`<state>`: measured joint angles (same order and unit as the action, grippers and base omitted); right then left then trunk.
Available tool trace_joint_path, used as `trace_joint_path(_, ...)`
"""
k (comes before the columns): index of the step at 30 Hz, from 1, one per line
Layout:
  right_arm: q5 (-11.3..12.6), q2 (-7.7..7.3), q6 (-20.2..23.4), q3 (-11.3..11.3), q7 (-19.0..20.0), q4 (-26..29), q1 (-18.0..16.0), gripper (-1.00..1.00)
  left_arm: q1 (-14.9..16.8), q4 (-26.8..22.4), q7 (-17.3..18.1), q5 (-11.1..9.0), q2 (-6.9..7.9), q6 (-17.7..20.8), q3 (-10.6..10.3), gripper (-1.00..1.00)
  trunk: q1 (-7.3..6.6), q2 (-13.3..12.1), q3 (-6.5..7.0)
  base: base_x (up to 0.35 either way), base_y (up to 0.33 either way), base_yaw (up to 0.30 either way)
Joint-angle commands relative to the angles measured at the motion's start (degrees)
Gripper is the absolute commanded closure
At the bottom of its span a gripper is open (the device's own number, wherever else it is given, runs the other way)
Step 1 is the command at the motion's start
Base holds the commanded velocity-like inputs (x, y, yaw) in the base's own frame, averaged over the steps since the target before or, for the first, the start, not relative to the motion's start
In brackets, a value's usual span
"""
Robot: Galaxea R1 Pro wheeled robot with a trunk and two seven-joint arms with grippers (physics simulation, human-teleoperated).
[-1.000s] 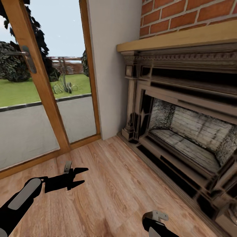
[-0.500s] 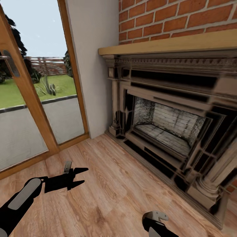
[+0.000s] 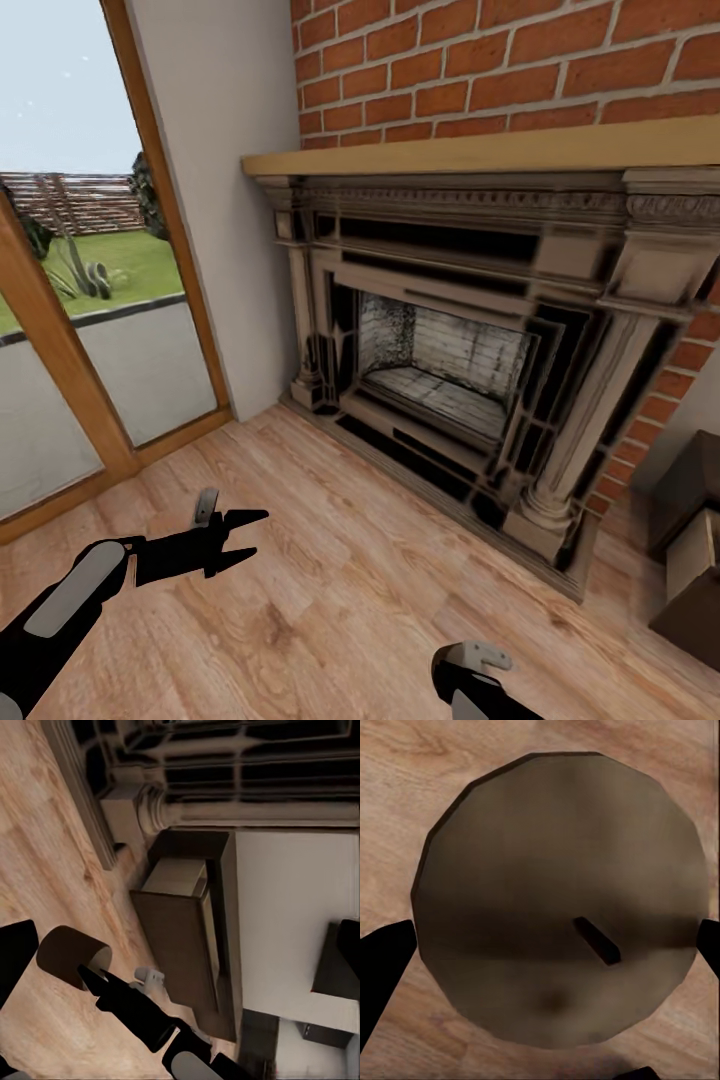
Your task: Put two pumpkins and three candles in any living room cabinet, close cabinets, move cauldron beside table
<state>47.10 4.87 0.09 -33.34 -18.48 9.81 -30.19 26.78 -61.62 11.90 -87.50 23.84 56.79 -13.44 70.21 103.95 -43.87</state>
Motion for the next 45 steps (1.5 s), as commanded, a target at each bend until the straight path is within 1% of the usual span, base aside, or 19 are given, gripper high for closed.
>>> trace_joint_path(1,0.5,0.0,0.0,-0.5,-0.2,0.0,0.0,1.0,0.0,0.0,0.6,0.5,0.06,0.0,-0.1,-1.0,-0.27,-0.4,0.14,-0.273,0.0,-0.289)
trace_joint_path(4,0.5,-0.03,0.0,-0.5,-0.2,0.0,0.0,1.0,0.0,0.0,0.6,0.4,0.06,0.0,-0.1,-1.0,-0.93,-1.6,0.67,-0.123,0.0,-0.289)
trace_joint_path(12,0.5,-0.03,0.0,-0.5,-0.2,0.0,0.0,1.0,0.0,0.0,0.7,0.5,0.09,0.0,0.1,-1.0,-0.93,-1.6,0.69,-0.015,0.0,-0.288)
trace_joint_path(20,0.5,-0.03,0.0,-0.5,-0.2,0.0,0.0,1.0,0.0,0.0,0.6,0.5,0.06,0.0,0.1,-1.0,-0.93,-1.6,0.85,0.132,0.0,-0.288)
trace_joint_path(35,0.4,-0.04,0.0,-0.5,-0.2,0.0,0.0,1.0,0.0,0.0,0.6,0.5,0.06,0.0,0.1,-1.0,-0.93,-1.6,1.34,0.005,-0.003,-0.288)
trace_joint_path(45,0.5,-0.04,0.0,-0.5,-0.2,0.0,0.0,1.0,0.0,0.0,0.6,0.6,0.06,-0.1,0.1,-1.0,-0.93,-1.6,1.76,0.0,-0.223,-0.283)
